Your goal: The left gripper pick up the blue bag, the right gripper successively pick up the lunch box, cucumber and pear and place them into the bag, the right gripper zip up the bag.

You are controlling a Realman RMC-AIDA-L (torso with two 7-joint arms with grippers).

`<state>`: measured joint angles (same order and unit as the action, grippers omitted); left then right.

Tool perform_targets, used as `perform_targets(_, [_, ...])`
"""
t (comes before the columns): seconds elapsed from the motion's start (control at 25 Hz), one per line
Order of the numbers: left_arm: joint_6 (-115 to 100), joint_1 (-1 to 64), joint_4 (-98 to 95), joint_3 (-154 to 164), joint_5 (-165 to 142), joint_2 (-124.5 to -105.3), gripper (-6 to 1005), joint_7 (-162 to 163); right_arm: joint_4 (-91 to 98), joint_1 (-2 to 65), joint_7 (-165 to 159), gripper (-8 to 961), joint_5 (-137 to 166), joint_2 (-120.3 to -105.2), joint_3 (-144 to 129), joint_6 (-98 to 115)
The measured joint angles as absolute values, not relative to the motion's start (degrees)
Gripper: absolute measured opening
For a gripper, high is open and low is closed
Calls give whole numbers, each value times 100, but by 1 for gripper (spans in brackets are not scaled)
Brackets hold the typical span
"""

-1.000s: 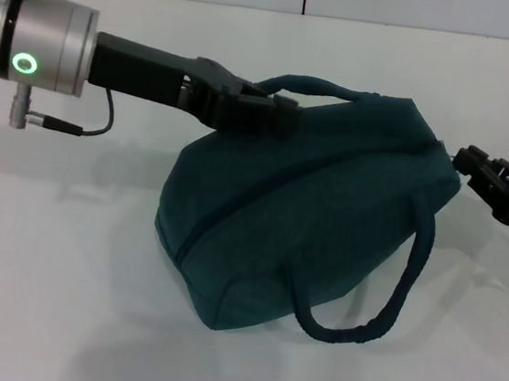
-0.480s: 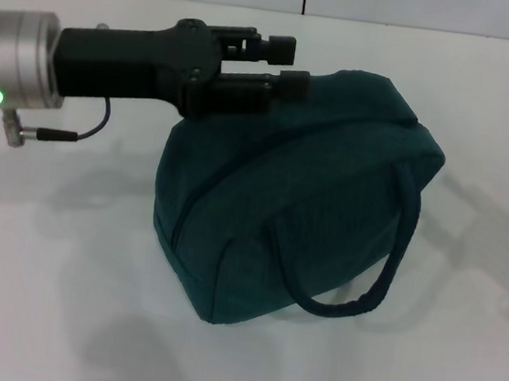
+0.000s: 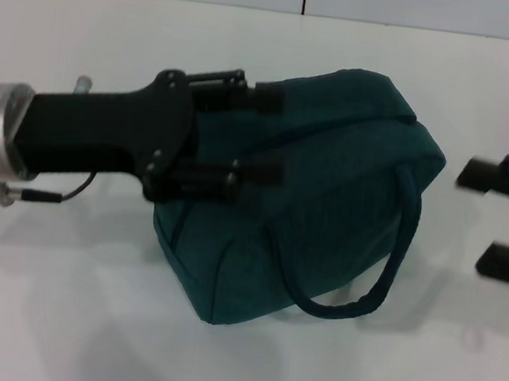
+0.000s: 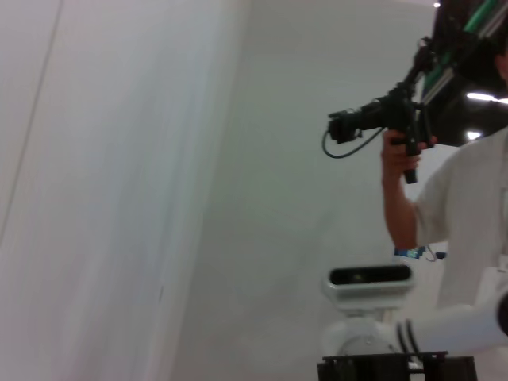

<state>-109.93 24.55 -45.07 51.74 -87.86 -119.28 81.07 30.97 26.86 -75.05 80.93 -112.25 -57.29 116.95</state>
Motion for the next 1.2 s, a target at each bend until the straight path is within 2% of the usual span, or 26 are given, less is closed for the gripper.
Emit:
perform_targets(0.2, [-11164, 2248, -4499, 5340, -8799, -11928, 774, 7837, 3176, 3013, -7910, 789, 8653, -11174, -5730, 11881])
perform_targets(0.6, [-11152, 2134, -4332, 5394, -8968, -11914, 775, 7675, 3193, 3043, -7911, 792, 8719, -11131, -5705, 11899])
perform_targets(1.2, [-11161, 2110, -4289, 5362, -9028, -11882, 775, 7667, 3200, 3050, -7978, 793, 8729, -11241, -5731, 11874])
